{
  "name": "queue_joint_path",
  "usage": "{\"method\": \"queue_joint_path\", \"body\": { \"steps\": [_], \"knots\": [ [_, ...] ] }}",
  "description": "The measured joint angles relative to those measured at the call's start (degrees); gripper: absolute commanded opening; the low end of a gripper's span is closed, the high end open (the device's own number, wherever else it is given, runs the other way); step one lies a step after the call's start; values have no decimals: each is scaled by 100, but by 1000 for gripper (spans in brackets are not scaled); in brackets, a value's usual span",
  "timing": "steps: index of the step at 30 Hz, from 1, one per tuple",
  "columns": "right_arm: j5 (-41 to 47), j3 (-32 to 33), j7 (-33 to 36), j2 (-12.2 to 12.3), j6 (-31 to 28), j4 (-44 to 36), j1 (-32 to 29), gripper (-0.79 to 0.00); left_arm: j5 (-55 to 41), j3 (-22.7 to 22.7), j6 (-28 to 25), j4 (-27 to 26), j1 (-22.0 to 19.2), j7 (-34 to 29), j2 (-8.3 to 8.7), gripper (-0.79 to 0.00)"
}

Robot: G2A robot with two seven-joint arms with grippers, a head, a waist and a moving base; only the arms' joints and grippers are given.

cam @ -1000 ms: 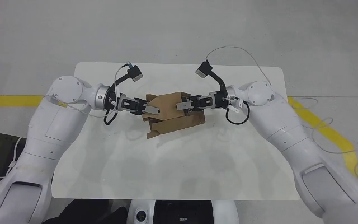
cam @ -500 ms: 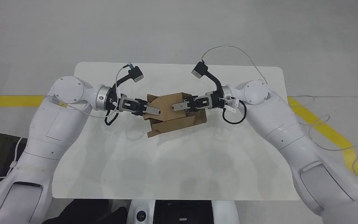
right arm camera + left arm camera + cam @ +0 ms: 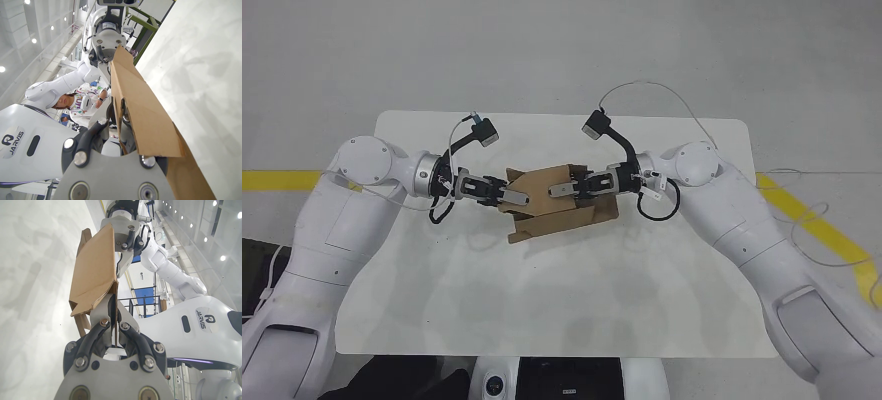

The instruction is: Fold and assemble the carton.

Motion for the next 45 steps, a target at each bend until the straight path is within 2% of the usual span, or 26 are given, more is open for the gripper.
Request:
{"method": "queue_joint_path", "body": {
  "steps": [1,2,4,6,7,24,34,45],
  "knots": [
    [1,-6,1,-2,1,6,4,-785,8,0,2,1,1,0,0,-770],
    [1,-11,2,-4,3,13,6,-785,15,-1,7,4,2,2,0,-690],
    [7,-20,4,-7,4,26,13,-785,23,-6,29,15,3,15,0,-428],
    [15,-26,6,-10,7,40,17,-785,17,-15,42,22,4,21,0,-55],
    [16,-29,7,-12,7,51,22,-785,4,-24,49,24,4,20,1,0],
    [-146,7,-155,-72,-153,395,69,-785,-593,-176,320,-48,86,-243,9,0],
    [-362,61,-220,-155,-210,582,80,-785,-1071,-323,480,-354,183,-254,75,0],
    [-587,20,-302,-299,-113,427,65,-785,-992,-112,459,-437,90,-13,-4,0]
  ]
}}
